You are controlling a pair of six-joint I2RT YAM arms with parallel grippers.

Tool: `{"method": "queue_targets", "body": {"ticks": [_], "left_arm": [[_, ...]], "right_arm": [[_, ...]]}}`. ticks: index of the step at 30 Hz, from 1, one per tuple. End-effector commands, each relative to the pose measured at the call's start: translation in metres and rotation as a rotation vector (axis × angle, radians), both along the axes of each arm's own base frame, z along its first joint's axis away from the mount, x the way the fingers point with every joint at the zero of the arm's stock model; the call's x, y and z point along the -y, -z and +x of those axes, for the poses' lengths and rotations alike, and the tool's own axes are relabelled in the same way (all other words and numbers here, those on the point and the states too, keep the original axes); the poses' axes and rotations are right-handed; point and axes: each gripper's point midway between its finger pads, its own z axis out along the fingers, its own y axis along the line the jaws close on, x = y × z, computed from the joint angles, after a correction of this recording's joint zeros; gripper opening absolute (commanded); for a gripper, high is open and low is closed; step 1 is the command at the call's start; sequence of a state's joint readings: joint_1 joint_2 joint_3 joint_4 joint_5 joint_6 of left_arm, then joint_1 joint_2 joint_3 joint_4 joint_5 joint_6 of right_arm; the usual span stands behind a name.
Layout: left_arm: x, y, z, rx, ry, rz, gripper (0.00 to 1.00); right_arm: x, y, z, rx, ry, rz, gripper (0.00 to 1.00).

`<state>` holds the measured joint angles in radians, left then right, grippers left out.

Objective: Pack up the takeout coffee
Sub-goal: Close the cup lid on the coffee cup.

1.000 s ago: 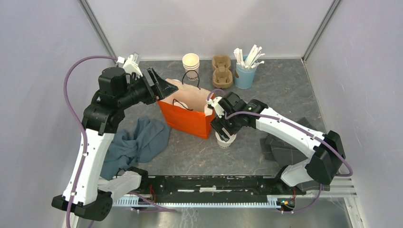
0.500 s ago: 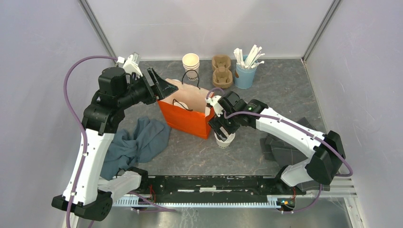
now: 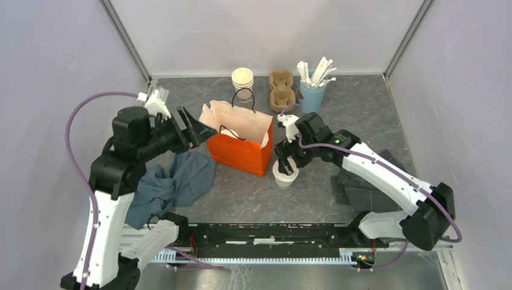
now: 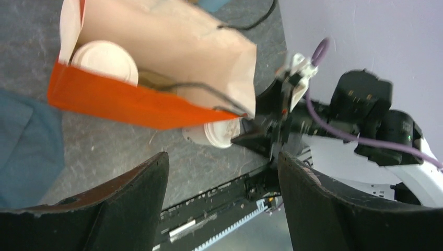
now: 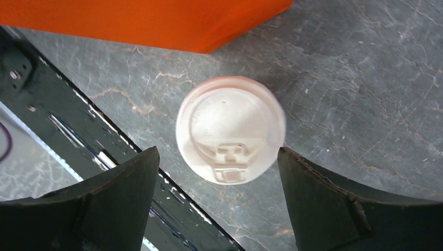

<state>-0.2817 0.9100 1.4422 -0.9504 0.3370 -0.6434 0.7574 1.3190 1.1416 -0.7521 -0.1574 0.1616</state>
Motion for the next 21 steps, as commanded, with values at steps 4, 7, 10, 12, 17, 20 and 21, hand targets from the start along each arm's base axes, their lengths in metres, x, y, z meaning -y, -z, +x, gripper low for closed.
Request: {"method": "queue_targets", "body": {"ticks": [4, 7, 10, 12, 17, 20, 21], "left_arm": [[-0.013, 0.037, -0.047, -0.180, -0.062, -0.030, 0.82], [-0.011, 0.053, -0.058, -0.239, -0.049, -0.047, 0.82], [-0.003, 0.085, -0.069, -0.362, -0.011, -0.070, 0.81], [0.007, 0.104, -0.075, -0.425, 0.030, -0.122, 0.78], [0.029, 0.120, -0.070, -0.439, 0.066, -0.316, 0.72], [0.034, 0.133, -0.066, -0.449, 0.075, -0.367, 0.67], [0.035, 0.135, -0.066, -0.454, 0.074, -0.376, 0.67]], "right_arm": [[0.016, -0.004, 0.010, -0.068, 0.108, 0.217, 0.90], [0.019, 0.008, 0.018, -0.092, 0.090, 0.248, 0.90], [0.017, 0.013, 0.028, -0.125, 0.092, 0.294, 0.90], [0.010, 0.016, 0.028, -0.165, 0.093, 0.354, 0.89], [-0.007, 0.018, 0.013, -0.256, 0.078, 0.499, 0.85], [-0.005, 0.023, 0.006, -0.271, 0.095, 0.509, 0.83], [-0.005, 0.023, 0.004, -0.273, 0.098, 0.513, 0.83]]}}
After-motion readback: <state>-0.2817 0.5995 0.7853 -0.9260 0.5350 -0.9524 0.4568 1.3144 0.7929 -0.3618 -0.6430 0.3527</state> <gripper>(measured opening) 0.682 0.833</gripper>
